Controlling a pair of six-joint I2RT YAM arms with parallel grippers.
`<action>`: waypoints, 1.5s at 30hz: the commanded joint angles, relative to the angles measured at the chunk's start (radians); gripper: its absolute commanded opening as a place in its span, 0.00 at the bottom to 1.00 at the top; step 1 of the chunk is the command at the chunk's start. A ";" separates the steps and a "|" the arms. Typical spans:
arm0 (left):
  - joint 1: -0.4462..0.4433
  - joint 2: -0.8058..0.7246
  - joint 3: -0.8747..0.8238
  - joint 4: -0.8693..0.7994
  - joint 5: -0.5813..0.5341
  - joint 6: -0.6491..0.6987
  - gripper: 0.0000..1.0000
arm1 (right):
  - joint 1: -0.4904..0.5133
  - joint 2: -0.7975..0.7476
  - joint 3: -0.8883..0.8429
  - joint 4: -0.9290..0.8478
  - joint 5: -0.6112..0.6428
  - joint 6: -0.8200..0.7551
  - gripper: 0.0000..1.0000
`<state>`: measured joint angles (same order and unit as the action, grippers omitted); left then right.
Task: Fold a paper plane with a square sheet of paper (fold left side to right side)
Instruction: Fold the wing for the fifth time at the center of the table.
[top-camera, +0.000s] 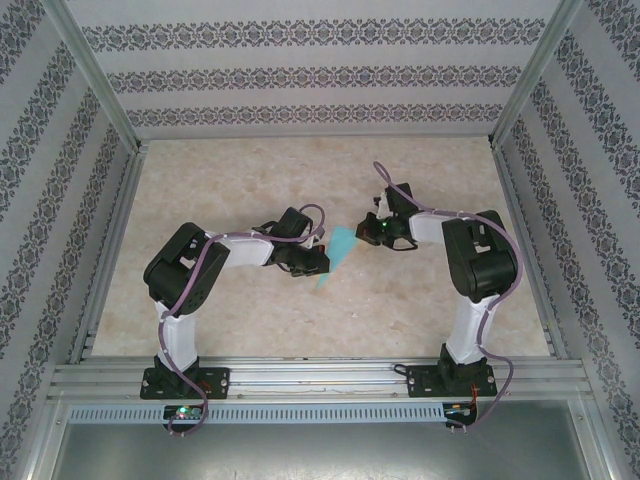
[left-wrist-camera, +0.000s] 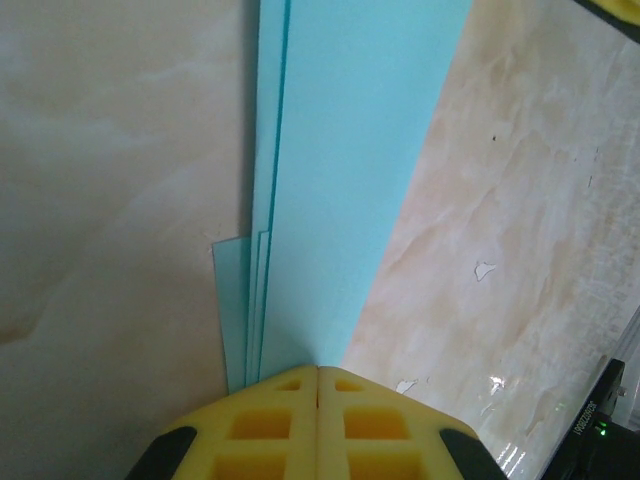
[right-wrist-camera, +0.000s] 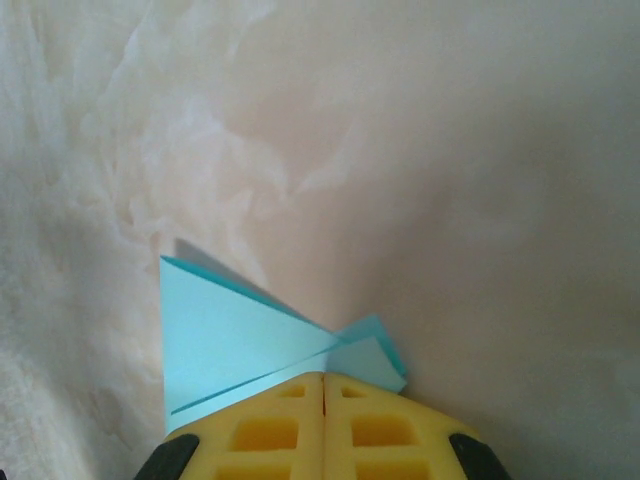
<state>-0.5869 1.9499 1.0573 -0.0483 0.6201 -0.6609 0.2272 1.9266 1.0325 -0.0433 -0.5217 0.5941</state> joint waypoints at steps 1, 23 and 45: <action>0.007 0.078 -0.047 -0.186 -0.102 0.024 0.00 | -0.047 0.039 0.030 -0.021 0.076 -0.027 0.00; -0.060 -0.009 -0.233 0.290 -0.004 -0.325 0.00 | -0.048 -0.247 0.014 -0.260 0.248 -0.045 0.23; 0.076 -0.658 -0.444 0.093 -0.435 -0.149 0.29 | 0.438 -0.211 0.197 -0.586 0.707 0.042 0.63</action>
<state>-0.5346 1.3579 0.6304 0.2340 0.3092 -0.9203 0.6174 1.6508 1.1648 -0.5709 0.0986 0.6060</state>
